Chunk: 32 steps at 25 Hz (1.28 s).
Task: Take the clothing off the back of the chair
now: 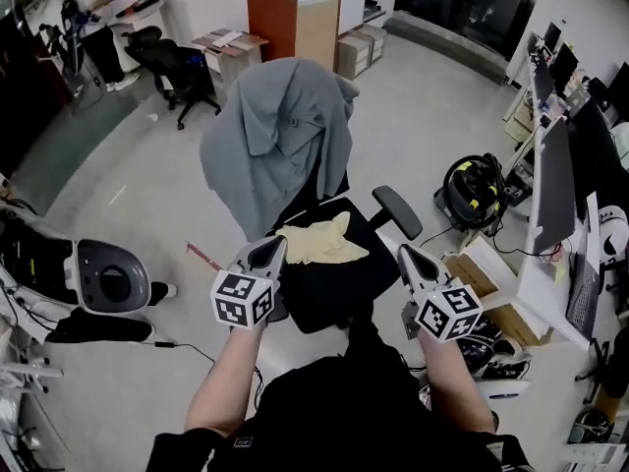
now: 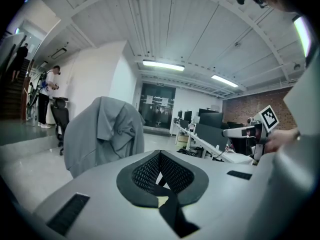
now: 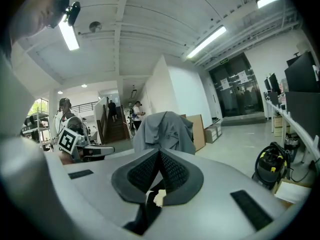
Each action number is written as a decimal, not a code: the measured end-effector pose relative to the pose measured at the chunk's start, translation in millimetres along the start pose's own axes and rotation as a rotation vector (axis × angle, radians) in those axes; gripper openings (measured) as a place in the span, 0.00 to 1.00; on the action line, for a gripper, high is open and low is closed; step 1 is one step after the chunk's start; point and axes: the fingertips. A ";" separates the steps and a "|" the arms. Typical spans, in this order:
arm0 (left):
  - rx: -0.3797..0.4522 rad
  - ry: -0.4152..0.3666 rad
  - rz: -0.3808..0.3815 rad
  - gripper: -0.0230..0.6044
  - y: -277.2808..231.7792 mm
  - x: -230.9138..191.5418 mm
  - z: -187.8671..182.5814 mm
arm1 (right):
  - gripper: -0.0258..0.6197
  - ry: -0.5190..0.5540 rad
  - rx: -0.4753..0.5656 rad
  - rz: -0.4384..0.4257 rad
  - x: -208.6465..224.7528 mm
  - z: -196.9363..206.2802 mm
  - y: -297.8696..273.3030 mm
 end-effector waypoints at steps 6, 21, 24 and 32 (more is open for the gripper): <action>-0.008 0.016 -0.083 0.04 -51.1 -29.2 -11.3 | 0.06 -0.013 -0.017 -0.098 40.5 -12.2 -70.9; -0.097 0.042 -0.275 0.04 -176.4 -62.8 -41.2 | 0.06 -0.058 -0.138 -0.339 137.8 -25.7 -217.8; -0.107 0.047 -0.332 0.04 -186.0 -72.2 -45.8 | 0.06 -0.049 -0.154 -0.388 147.1 -29.7 -239.0; -0.086 0.042 -0.440 0.04 -198.8 -86.3 -68.4 | 0.06 0.008 -0.186 -0.456 166.6 -35.9 -275.7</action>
Point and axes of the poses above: the fingertips, and each gripper's own axes: y backward along the fingers, x to its right, z out of its underside, and after that the axes turned 3 degrees about x, right-handed
